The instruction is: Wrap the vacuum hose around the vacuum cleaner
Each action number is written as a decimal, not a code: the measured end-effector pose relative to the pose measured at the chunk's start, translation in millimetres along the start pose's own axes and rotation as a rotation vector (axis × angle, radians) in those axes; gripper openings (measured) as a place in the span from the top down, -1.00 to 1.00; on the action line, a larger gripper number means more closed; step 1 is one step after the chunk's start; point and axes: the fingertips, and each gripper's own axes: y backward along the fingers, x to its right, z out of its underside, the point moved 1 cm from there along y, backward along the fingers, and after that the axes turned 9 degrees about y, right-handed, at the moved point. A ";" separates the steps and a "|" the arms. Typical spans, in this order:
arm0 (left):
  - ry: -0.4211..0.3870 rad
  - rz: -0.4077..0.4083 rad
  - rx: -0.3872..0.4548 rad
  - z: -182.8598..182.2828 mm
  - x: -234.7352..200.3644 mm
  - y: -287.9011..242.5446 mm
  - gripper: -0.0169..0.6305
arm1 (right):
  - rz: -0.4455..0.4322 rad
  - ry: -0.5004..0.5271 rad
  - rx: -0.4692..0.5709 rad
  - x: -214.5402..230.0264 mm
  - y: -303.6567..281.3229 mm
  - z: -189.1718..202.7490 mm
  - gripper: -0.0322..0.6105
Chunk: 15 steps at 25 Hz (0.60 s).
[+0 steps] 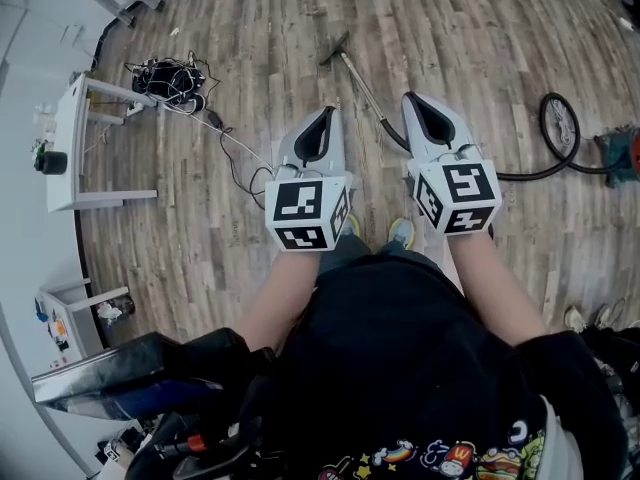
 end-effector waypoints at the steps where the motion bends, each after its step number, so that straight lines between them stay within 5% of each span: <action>1: 0.000 -0.005 0.000 -1.4 -2.7 -0.6 0.94 | -0.003 -0.002 -0.001 1.2 -1.8 -0.4 0.83; 9: 0.030 -0.009 -0.013 -1.4 -43.8 -20.7 0.94 | -0.007 0.007 -0.029 -6.1 -40.6 4.0 0.83; 15: 0.050 0.047 0.015 -27.9 -114.3 -51.4 0.94 | 0.025 0.041 -0.038 -35.6 -108.6 -14.5 0.83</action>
